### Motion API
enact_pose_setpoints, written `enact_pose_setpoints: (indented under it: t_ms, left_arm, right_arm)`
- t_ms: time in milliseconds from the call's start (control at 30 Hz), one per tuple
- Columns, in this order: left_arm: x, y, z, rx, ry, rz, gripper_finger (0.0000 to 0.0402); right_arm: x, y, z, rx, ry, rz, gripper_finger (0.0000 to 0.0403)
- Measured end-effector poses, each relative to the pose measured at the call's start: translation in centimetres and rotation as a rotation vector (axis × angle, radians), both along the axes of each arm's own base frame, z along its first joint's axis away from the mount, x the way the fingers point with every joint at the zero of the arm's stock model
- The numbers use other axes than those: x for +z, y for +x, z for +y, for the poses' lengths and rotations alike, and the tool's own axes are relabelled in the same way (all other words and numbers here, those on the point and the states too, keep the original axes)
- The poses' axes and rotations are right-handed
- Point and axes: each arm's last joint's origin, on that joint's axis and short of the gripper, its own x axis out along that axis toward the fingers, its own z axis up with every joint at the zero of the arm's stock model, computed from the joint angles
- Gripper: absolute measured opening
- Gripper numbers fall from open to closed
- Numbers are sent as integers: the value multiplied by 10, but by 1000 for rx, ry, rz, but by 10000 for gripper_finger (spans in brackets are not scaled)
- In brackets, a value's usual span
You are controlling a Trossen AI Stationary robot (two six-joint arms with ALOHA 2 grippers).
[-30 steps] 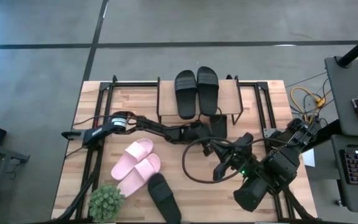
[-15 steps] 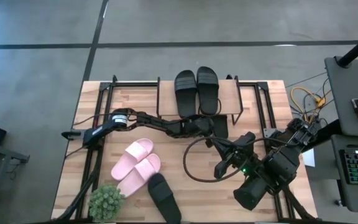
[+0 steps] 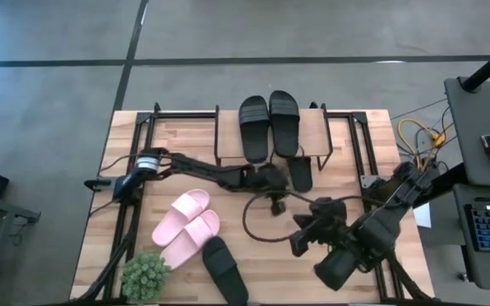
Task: Pick and place slides into the shelf
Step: Put the right black slide under the shelf
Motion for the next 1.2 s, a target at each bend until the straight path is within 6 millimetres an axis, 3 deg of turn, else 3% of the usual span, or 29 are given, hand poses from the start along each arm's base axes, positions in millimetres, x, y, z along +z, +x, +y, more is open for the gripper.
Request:
enact_pose_setpoints:
  t_ms: [200, 333, 533, 667, 767, 933, 1067, 1200]
  left_arm:
    - [35, -55, -42, -85, 45, 6, 10]
    - [46, -110, -61, -96, 79, 6, 10]
    - [59, -191, -62, -42, 13, -65, 10]
    - [63, -232, -54, 16, -106, -128, 10]
    - [64, -255, -47, 61, -149, -186, 10]
    - [66, -280, -40, 75, -164, -265, 10]
    - [66, -290, -37, 72, -170, -285, 10]
    - [70, -293, -36, 71, -178, -311, 10]
  right_arm:
    - [-49, -2, 4, -213, 167, 108, 13]
    - [-85, -7, 2, -340, 201, 215, 13]
    - [-130, 1, -23, -457, 216, 346, 13]
    - [-151, 1, -46, -551, 197, 422, 13]
    - [-164, 7, -65, -605, 200, 446, 13]
    - [-182, 22, -92, -538, 244, 445, 13]
    - [-193, 26, -112, -558, 236, 465, 13]
    - [-199, 24, -119, -577, 194, 473, 13]
